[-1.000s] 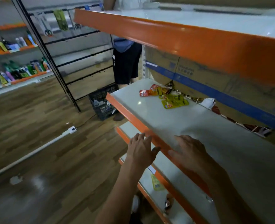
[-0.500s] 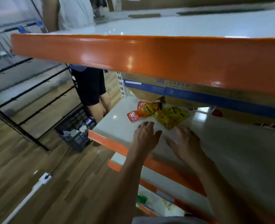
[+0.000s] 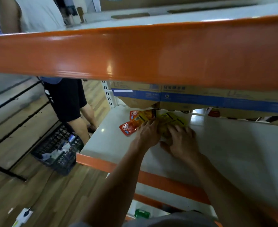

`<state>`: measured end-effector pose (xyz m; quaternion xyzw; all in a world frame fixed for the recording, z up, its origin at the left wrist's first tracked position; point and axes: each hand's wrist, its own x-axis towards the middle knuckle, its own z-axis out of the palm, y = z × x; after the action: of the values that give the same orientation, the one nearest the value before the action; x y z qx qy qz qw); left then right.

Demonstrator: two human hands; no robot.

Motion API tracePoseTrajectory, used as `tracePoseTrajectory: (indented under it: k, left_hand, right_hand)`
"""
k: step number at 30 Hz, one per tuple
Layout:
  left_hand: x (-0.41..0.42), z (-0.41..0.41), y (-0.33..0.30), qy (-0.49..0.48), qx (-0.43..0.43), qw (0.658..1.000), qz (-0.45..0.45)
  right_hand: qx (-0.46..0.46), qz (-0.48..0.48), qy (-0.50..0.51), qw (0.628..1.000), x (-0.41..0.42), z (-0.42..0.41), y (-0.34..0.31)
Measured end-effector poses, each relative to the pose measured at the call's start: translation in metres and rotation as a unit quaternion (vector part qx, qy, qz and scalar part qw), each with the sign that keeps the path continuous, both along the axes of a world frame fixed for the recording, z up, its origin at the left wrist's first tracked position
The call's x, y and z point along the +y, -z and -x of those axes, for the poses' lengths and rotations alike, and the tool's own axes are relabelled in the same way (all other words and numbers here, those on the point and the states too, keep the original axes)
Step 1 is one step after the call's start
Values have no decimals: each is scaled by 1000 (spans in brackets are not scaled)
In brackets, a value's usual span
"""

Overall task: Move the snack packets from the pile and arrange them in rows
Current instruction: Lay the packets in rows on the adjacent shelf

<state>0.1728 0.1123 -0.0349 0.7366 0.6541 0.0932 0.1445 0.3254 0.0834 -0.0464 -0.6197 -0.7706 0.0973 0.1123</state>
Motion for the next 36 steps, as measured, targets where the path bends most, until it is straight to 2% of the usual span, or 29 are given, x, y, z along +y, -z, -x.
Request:
tracePoseTrajectory:
  k: [3,5,8,11,16,19,25,28,32,34,36]
  left_hand:
    - [1,0,5,-14,47,999,-8]
    - [-2,-1,7,-22,65,997,-35]
    - [-7,0,10,-41,52,996,-55]
    - [-13,0,12,-63,27,995,-67]
    - [-13,-3,8,-75,0,995,-71]
    - [-14,-2,3,-70,-4,993,-96]
    - [-25,3,-3,-103,-115,981,-121]
    - [-33,8,2,-129,-141,977,-99]
    - [-46,1,5,-135,-224,964,-47]
    - [-47,-7,7,-153,-206,966,-40]
    - [-47,-17,8,-169,-124,977,-33]
  right_hand:
    - [-52,-8,24,998,-11,2,-9]
    - [-72,26,30,997,-19,-2,-15]
    - [-102,95,22,990,-25,-16,-27]
    - [-122,115,7,986,-26,-29,-35]
    - [-22,100,-30,994,-27,-38,-29]
    - [-7,75,-33,997,-32,-39,-26]
    - [25,65,-22,997,-39,-40,-27]
    - [69,17,19,997,-40,-42,-25]
    - [118,-26,54,991,-38,-46,-13]
    - [174,-11,71,982,-38,-51,-9]
    - [235,15,108,966,-38,-57,-11]
